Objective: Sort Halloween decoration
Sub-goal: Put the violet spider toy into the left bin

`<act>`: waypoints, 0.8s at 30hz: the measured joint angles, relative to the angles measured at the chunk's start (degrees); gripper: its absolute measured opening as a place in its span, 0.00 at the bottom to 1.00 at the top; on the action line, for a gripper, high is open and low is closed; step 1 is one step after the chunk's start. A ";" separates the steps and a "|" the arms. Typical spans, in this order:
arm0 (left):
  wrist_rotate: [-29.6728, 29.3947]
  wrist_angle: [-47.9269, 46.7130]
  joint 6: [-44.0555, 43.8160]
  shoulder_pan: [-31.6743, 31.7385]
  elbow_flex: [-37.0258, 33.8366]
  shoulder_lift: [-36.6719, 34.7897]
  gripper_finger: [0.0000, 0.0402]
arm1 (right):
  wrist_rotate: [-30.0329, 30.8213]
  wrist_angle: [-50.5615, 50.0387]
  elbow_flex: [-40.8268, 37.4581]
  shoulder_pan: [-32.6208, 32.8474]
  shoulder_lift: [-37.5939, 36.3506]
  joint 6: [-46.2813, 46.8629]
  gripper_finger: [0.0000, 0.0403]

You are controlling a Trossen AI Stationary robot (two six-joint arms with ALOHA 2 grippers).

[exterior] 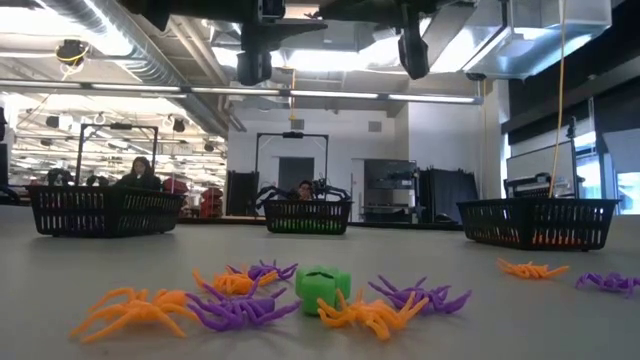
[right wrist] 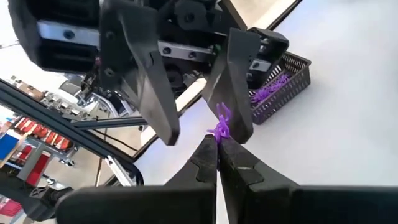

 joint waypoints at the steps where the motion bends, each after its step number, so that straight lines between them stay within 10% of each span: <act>1: 0.00 -0.11 0.53 0.00 0.00 -0.01 0.44 | 0.23 0.02 0.00 0.00 -0.08 0.02 0.01; 24: 0.35 -2.84 5.32 0.83 0.02 0.00 0.02 | -0.13 -3.10 -0.02 -0.02 -0.44 0.15 0.01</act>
